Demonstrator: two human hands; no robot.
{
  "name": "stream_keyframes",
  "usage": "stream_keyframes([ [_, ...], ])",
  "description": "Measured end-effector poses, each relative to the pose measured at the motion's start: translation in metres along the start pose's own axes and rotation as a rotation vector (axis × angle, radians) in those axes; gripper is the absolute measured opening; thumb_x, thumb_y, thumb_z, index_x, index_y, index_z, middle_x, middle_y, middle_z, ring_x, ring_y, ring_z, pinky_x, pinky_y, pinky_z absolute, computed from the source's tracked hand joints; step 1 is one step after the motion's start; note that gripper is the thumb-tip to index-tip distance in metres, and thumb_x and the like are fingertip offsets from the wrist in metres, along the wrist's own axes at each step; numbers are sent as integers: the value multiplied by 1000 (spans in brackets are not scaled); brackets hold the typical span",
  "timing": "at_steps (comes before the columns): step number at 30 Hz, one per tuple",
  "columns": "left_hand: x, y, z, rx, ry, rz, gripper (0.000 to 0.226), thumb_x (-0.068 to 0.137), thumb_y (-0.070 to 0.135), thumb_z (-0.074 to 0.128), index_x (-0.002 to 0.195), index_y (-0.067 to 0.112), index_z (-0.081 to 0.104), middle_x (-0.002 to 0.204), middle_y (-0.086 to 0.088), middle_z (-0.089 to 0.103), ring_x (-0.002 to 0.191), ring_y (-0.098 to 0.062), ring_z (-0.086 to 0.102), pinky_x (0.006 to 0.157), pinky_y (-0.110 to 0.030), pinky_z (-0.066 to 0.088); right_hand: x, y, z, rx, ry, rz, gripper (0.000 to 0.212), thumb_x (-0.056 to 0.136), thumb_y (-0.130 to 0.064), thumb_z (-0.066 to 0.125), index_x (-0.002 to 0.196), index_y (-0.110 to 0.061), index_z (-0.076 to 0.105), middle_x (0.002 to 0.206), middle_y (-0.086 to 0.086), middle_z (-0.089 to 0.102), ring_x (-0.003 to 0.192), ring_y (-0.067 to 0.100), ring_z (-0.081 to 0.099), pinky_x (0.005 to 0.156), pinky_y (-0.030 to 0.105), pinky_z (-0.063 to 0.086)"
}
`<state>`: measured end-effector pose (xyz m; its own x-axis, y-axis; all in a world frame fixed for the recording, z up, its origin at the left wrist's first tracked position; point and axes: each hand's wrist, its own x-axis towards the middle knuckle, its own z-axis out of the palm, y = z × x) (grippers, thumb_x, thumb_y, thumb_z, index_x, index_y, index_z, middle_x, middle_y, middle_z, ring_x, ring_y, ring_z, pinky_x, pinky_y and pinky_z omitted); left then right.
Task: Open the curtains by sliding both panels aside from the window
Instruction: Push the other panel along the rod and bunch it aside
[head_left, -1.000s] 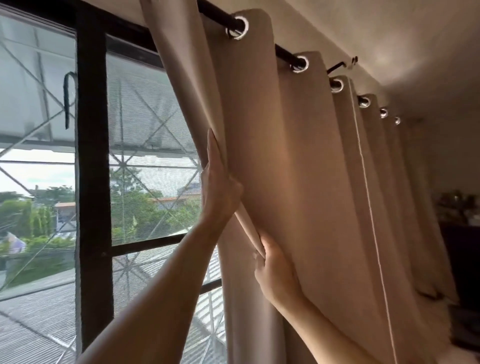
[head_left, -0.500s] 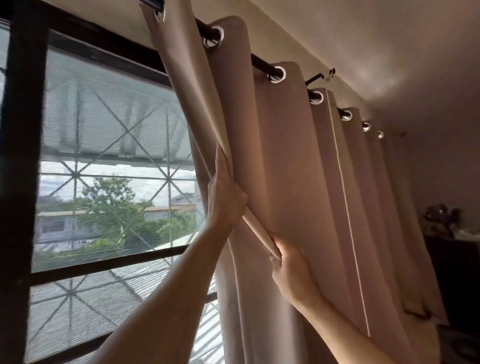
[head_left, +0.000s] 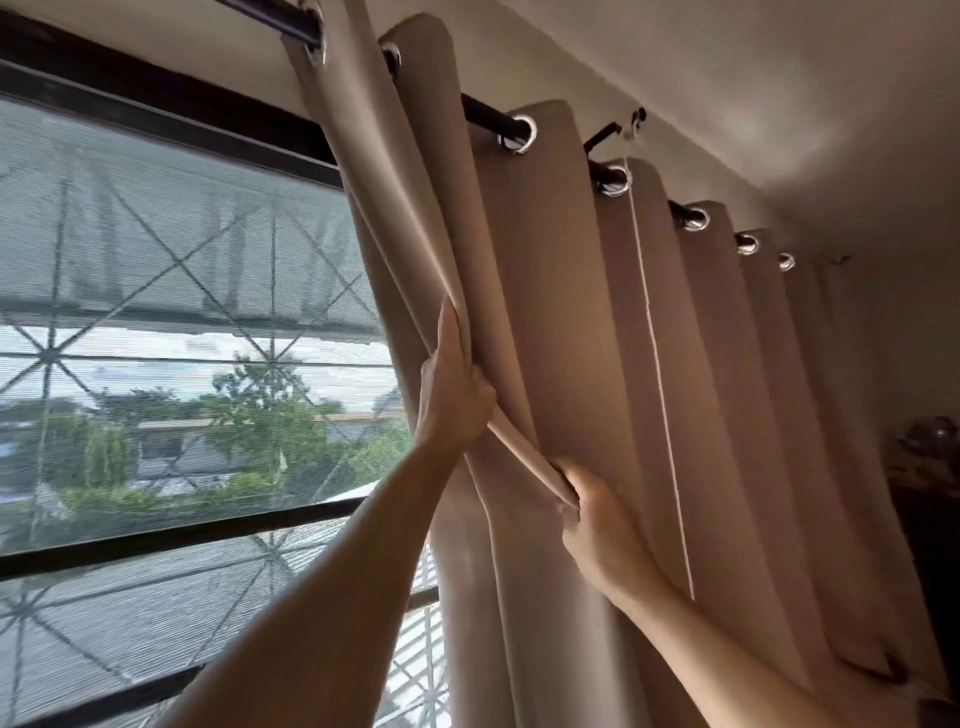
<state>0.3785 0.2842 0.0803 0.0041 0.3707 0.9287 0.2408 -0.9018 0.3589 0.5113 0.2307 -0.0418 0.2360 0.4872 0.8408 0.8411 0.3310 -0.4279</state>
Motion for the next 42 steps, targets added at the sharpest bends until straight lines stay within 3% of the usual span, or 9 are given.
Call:
stream_keyframes([
  [9,12,-13,65,-4,-33,39,86,81,-3,45,154,28,11,126,-6,63,95,-23,60,74,-17,38,26,58,-8,-37,20,31,50,85,2,52,122,-31,54,97,-6,69,83,9,62,60,0,37],
  [12,15,-20,84,-30,-64,45,87,81,-3,46,154,30,10,123,-4,63,89,-13,55,74,-21,40,35,77,-5,-65,42,54,51,83,4,52,122,-29,55,97,-1,70,86,17,64,70,15,46],
  [15,23,-30,105,-54,-92,69,88,81,-1,46,153,32,9,128,-5,62,102,-21,62,78,-24,42,45,94,-4,-121,56,85,47,82,4,52,116,-28,57,91,3,69,83,24,64,72,32,52],
  [19,30,-35,133,-115,-119,92,86,80,-2,43,152,32,12,133,-3,60,109,-20,61,86,-29,47,57,119,-11,-137,99,94,40,81,4,52,108,-24,60,86,7,69,79,27,64,73,41,55],
  [22,34,-37,154,-140,-168,92,85,80,-3,43,152,29,13,125,-7,63,106,-27,62,82,-29,48,65,136,-17,-168,114,114,39,81,3,53,109,-22,61,86,6,70,77,26,65,69,39,54],
  [27,43,-39,186,-166,-239,87,85,79,-1,43,151,35,13,113,-6,65,92,-23,64,75,-32,52,77,166,-25,-183,119,145,41,82,5,52,109,-24,60,80,2,64,62,15,57,46,8,35],
  [31,47,-44,209,-156,-256,74,85,82,-1,47,152,32,11,112,-6,64,89,-20,66,78,-35,58,85,186,-29,-144,122,116,40,83,7,51,109,-22,63,74,-6,60,58,3,54,49,2,38],
  [37,52,-44,239,-111,-295,48,87,88,0,53,153,33,4,110,5,55,86,-7,59,77,-28,56,103,221,-32,-78,83,107,46,84,8,56,119,-23,60,97,-1,69,87,13,63,73,14,44],
  [42,57,-39,278,-20,-331,50,86,89,4,53,153,29,1,90,16,45,77,-2,50,77,-26,48,118,259,-43,-67,58,109,49,82,9,57,120,-22,61,96,-1,69,86,14,65,77,23,52],
])
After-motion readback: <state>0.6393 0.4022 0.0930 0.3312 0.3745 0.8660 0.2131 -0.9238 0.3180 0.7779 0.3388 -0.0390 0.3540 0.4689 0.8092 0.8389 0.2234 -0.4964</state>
